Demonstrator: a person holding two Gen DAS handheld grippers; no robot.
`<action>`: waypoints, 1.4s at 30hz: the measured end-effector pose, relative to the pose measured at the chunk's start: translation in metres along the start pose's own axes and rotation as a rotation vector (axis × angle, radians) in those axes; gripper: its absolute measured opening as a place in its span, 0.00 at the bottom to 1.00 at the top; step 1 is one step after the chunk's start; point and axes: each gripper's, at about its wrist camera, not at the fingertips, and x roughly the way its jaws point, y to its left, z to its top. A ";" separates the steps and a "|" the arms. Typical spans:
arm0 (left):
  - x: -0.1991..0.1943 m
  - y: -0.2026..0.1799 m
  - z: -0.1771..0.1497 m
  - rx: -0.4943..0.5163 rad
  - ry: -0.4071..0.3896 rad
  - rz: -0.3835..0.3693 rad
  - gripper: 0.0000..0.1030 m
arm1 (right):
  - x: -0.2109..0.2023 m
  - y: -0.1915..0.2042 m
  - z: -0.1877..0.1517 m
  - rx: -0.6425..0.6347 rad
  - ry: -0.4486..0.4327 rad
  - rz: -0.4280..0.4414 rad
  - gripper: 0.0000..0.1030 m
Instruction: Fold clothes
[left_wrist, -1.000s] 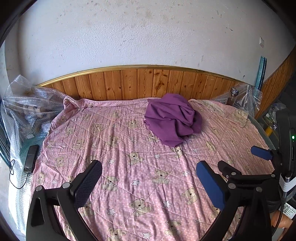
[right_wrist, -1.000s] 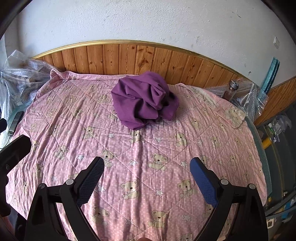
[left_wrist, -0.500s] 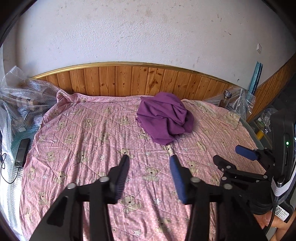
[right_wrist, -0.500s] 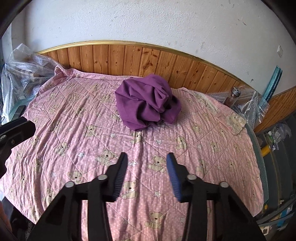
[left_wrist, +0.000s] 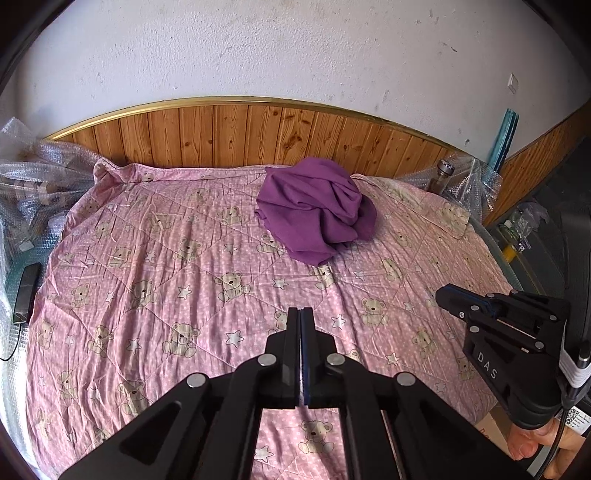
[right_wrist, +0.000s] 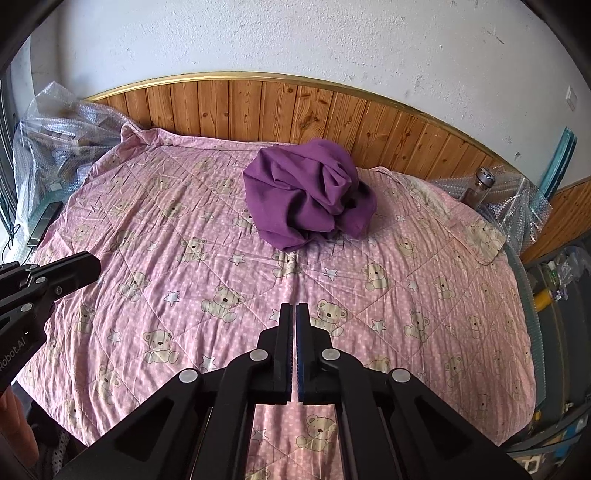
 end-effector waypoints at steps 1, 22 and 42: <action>0.001 -0.001 0.001 0.001 0.002 -0.001 0.00 | 0.001 0.000 0.001 -0.002 0.000 -0.002 0.00; 0.079 -0.007 0.032 -0.030 0.143 0.031 0.93 | 0.103 -0.044 0.029 0.014 0.103 -0.004 0.64; 0.205 0.010 0.110 -0.125 0.299 0.174 0.93 | 0.327 -0.048 0.126 -0.043 0.257 0.185 0.24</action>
